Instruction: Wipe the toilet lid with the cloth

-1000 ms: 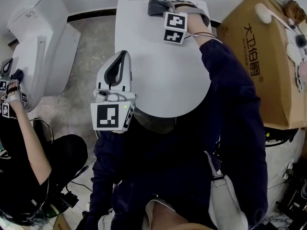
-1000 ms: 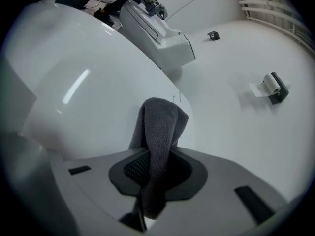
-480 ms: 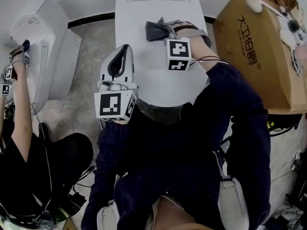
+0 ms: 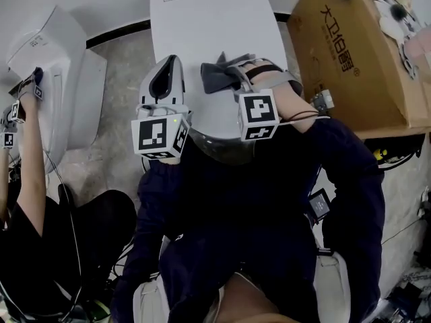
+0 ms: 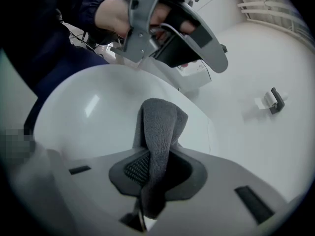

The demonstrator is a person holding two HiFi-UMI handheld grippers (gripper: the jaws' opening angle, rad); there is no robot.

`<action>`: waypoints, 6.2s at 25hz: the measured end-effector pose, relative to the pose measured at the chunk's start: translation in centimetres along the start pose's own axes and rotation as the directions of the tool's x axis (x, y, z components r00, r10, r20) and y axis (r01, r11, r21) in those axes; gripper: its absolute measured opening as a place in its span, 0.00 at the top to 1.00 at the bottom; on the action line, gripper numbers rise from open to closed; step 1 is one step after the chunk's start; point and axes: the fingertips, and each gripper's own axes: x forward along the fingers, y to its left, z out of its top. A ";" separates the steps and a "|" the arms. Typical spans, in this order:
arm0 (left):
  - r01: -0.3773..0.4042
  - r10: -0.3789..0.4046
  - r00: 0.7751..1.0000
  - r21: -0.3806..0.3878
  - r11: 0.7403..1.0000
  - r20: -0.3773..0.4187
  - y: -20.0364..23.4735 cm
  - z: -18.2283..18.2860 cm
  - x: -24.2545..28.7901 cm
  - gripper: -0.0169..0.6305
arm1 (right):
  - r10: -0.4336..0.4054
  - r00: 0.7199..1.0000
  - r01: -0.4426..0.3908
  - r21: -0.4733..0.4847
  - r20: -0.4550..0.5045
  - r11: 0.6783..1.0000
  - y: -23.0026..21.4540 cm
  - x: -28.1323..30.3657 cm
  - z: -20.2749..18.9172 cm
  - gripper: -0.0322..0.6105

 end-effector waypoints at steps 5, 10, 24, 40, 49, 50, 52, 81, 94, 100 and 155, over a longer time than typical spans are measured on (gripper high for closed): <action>0.031 -0.031 1.000 -0.001 1.000 -0.002 -1.2 -0.1 0.3 0.95 | 0.013 1.000 -0.013 0.004 0.010 1.000 2.9 -2.6 0.7 0.84; 0.045 -0.045 0.999 0.001 0.999 -0.003 -1.6 -0.1 0.6 0.95 | 0.058 0.998 -0.058 0.010 0.019 0.998 4.8 -4.1 1.3 0.84; 0.019 -0.019 1.000 0.019 1.000 -0.005 -1.8 -0.2 0.0 0.95 | -0.293 0.955 0.295 -0.033 0.054 0.955 -8.8 -1.0 -0.6 0.84; -0.138 0.142 0.987 0.061 0.989 -0.072 1.8 -0.1 -3.9 0.95 | -0.326 0.945 0.323 -0.068 -0.042 0.944 -23.0 15.5 -1.1 0.84; -0.218 0.224 0.971 0.072 0.973 -0.087 2.8 -0.7 -6.6 0.95 | -0.274 0.954 0.257 -0.137 -0.125 0.957 -23.3 21.0 0.0 0.84; -0.224 0.229 0.970 0.069 0.972 -0.085 3.0 -0.8 -6.7 0.95 | -0.274 0.952 0.256 -0.138 -0.135 0.957 -22.9 20.8 0.2 0.84; -0.226 0.230 0.970 0.062 0.972 -0.079 3.1 -0.8 -6.7 0.95 | -0.259 0.955 0.239 -0.143 -0.147 0.960 -21.9 19.9 0.6 0.84; -0.164 0.167 0.985 0.061 0.985 -0.051 4.3 0.3 -6.0 0.95 | -0.070 0.991 0.055 -0.131 -0.111 0.990 -1.0 2.3 6.5 0.84; -0.162 0.165 0.985 0.073 0.984 -0.041 3.9 0.4 -6.0 0.95 | -0.013 0.999 0.011 -0.037 -0.052 0.999 -3.9 1.3 7.1 0.84; -0.176 0.180 0.982 0.081 0.981 -0.052 4.1 0.3 -6.6 0.95 | -0.327 0.936 0.330 0.003 -0.134 0.944 -16.2 6.2 4.9 0.84; -0.269 0.270 0.962 0.029 0.963 -0.039 6.9 -0.8 -11.6 0.95 | 0.002 0.999 -0.009 -0.170 -0.041 0.985 -1.8 4.5 11.3 0.84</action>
